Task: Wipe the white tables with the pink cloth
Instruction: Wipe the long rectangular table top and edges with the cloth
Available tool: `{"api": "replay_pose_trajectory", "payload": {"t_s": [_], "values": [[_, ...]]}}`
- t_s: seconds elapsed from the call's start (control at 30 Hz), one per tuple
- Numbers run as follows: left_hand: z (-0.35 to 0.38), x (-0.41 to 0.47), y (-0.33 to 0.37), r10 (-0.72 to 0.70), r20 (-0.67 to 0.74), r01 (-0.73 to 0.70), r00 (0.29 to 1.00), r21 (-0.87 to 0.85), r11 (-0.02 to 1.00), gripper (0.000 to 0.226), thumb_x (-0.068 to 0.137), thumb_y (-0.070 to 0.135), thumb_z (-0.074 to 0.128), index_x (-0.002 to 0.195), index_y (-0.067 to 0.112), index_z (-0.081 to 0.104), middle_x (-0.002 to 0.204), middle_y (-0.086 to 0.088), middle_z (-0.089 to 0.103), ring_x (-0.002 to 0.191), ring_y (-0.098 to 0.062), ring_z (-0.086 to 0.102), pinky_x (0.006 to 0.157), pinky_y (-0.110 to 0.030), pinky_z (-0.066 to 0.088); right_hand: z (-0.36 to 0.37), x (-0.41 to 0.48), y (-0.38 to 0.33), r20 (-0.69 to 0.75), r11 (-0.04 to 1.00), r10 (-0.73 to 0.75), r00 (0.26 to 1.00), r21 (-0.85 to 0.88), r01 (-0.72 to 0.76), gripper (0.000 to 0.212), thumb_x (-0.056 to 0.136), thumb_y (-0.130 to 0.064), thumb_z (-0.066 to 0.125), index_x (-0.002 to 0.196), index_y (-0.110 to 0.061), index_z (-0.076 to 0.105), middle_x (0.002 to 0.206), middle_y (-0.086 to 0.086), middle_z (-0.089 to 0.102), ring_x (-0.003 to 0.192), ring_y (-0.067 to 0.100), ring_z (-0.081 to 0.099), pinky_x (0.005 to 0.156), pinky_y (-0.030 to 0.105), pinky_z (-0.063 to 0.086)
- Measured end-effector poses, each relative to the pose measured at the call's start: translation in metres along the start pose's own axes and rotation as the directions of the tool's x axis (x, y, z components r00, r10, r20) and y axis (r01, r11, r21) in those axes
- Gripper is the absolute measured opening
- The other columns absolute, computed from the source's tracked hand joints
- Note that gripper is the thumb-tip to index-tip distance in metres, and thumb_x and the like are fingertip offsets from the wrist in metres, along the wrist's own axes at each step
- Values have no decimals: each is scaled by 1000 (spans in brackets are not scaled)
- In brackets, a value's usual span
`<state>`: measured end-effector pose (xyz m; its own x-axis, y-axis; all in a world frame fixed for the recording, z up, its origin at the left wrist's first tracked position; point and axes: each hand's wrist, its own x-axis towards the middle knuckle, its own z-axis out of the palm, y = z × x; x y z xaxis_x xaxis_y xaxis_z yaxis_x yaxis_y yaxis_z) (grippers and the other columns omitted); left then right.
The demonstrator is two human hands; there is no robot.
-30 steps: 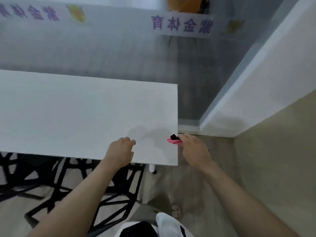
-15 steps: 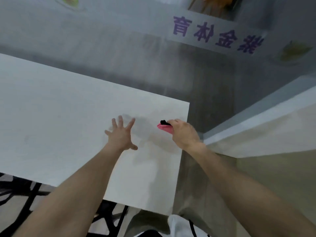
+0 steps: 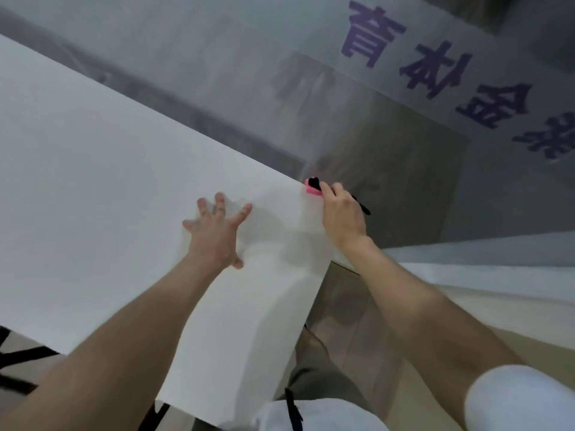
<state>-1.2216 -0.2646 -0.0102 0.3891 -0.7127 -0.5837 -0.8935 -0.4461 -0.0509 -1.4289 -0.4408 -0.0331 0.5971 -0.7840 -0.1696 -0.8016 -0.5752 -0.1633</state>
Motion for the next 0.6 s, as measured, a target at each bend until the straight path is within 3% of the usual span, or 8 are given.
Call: {"api": "replay_pose_trajectory", "payload": {"t_s": [0.2, 0.3, 0.43, 0.6], "values": [[2, 1, 1, -25, -2, 25, 1000, -10, 1000, 146, 65, 62, 98, 167, 58, -6, 180, -15, -12, 161, -53, 1, 109, -66, 44, 21, 12, -4, 15, 998, 61, 998, 3, -61, 48, 94, 3, 49, 141, -6, 55, 122, 17, 59, 108, 38, 61, 99, 43, 47], [1, 0, 3, -30, -7, 30, 1000, 16, 999, 146, 66, 65, 96, 167, 58, -10, 180, -16, -13, 161, -53, 2, 109, -62, 45, 24, 40, -46, 72, 1000, 0, 997, 25, -1, 50, 96, 0, 48, 145, -8, 49, 134, 15, 61, 122, 36, 59, 109, 42, 41], [-3, -2, 3, -25, -10, 25, 1000, 17, 1000, 146, 68, 65, 95, 166, 58, -13, 180, -16, -14, 163, -52, -1, 110, -60, 44, 30, 75, -89, 77, 994, -93, 993, 62, 88, 48, 100, -2, 41, 148, -8, 46, 137, 16, 60, 126, 36, 58, 109, 43, 42], [-6, -5, 5, -37, -3, 37, 999, 11, 999, 146, 69, 63, 96, 167, 58, -13, 180, -15, -15, 164, -51, -2, 113, -61, 43, 21, 11, 5, 19, 999, -21, 1000, -34, 21, 58, 94, 2, 46, 152, -6, 44, 130, 17, 62, 117, 35, 59, 104, 43, 45]]}}
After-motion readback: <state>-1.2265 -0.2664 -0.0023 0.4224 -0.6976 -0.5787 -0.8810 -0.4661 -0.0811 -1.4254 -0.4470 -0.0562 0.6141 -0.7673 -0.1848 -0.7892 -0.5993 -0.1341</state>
